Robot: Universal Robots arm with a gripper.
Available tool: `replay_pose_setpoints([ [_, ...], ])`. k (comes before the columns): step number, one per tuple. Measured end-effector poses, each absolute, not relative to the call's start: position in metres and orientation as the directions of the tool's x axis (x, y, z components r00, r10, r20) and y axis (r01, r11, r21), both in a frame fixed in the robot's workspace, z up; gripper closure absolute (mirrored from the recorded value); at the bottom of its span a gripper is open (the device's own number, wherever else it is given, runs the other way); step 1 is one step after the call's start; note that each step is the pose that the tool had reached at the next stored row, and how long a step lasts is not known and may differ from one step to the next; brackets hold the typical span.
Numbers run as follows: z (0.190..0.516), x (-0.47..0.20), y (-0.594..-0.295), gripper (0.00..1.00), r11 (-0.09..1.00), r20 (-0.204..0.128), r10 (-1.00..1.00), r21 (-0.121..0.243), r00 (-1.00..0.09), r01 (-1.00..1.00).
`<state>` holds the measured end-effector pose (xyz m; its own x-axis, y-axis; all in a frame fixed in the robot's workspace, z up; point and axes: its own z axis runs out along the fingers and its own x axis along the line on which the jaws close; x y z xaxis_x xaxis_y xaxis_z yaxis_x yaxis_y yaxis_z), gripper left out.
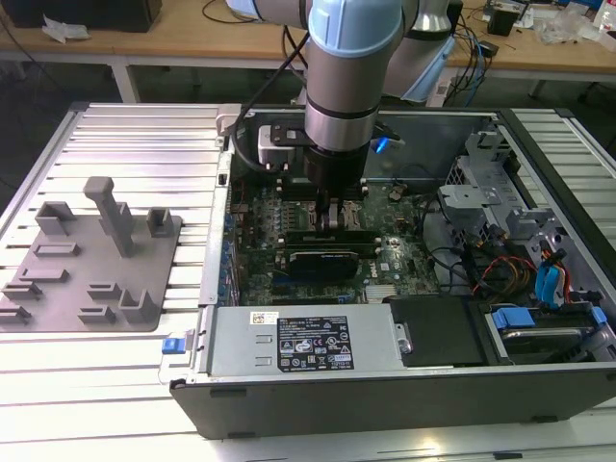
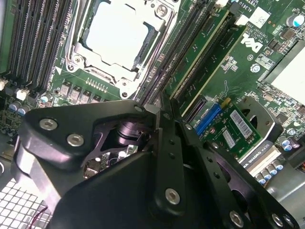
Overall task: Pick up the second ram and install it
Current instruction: 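Insert the second ram into the second slot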
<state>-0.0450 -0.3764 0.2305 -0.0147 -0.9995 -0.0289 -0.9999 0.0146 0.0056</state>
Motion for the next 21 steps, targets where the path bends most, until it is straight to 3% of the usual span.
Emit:
replay_pose_setpoints([
  [10, 0.225, -0.045, -0.376, 0.91, 0.015, -0.029, -0.999, 0.006, -0.015, -1.0],
  [12, 0.225, -0.045, -0.376, 0.84, 0.015, -0.029, -0.999, 0.006, -0.015, -1.0],
  [14, 0.225, -0.045, -0.376, 0.84, 0.015, -0.029, -0.999, 0.006, -0.015, -1.0],
  [21, 0.243, -0.045, -0.376, 0.84, 0.015, -0.029, -0.999, 0.006, -0.015, -1.0],
])
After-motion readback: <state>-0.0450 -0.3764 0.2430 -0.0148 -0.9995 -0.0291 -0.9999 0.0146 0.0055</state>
